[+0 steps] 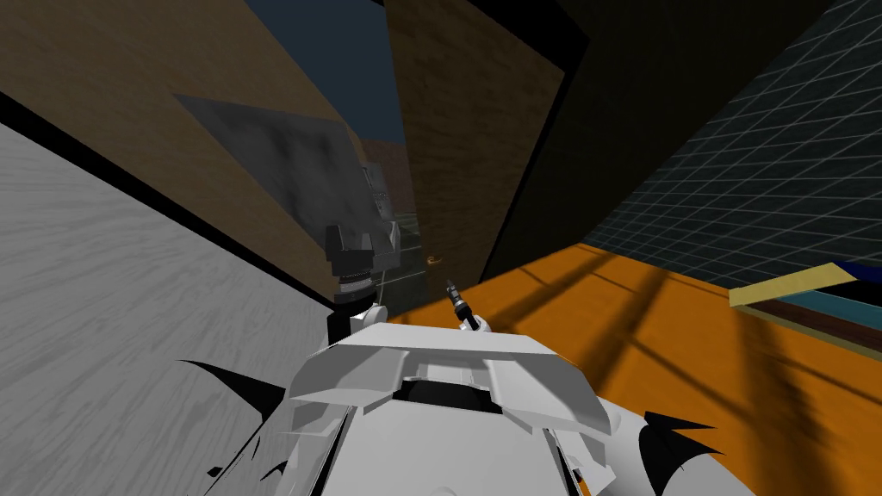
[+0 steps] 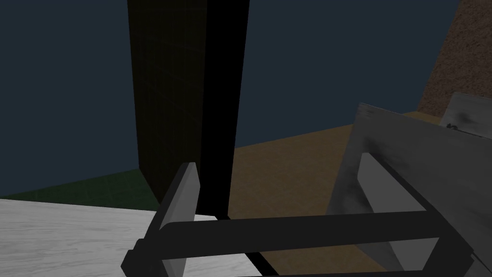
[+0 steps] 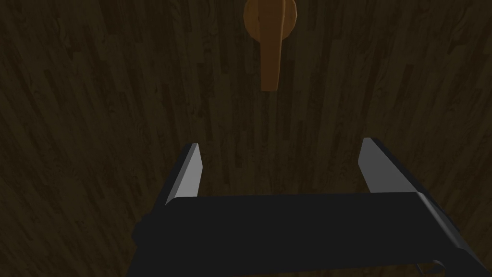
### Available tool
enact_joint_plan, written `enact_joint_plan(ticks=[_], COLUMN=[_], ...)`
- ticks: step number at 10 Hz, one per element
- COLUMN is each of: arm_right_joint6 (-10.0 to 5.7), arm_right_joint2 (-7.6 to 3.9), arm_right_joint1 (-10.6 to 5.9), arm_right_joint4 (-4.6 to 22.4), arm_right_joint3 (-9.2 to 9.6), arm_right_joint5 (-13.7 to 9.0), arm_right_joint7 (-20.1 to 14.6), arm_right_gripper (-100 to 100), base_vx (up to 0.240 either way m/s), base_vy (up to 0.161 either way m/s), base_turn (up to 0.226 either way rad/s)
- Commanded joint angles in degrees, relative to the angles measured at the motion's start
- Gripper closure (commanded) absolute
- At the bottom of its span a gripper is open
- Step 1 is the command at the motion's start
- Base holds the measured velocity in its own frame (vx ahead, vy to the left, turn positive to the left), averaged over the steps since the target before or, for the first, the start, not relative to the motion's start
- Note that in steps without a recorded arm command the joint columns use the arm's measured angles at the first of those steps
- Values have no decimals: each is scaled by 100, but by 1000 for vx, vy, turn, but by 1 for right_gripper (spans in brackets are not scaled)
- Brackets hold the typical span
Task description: Pull the door open
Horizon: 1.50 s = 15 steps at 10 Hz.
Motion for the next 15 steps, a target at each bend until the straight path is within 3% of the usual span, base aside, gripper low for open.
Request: enact_joint_plan(ticks=[1,10,11,13,15], arm_right_joint6=[-58,-58,-20,-5,57], arm_right_joint2=[82,82,7,-19,-123], arm_right_joint1=[-48,-48,-26,-17,30], arm_right_joint4=[78,78,83,84,79], arm_right_joint3=[-14,-14,-141,-198,-492], arm_right_joint5=[-14,-14,-50,-67,-158], arm_right_joint7=[8,8,64,89,224], arm_right_gripper=[-100,-100,-100,-100,-100], base_vx=[66,4,-20,-30,-51], base_vy=[33,-7,-43,-78,-61], base_turn=[206,-10,214,196,294])
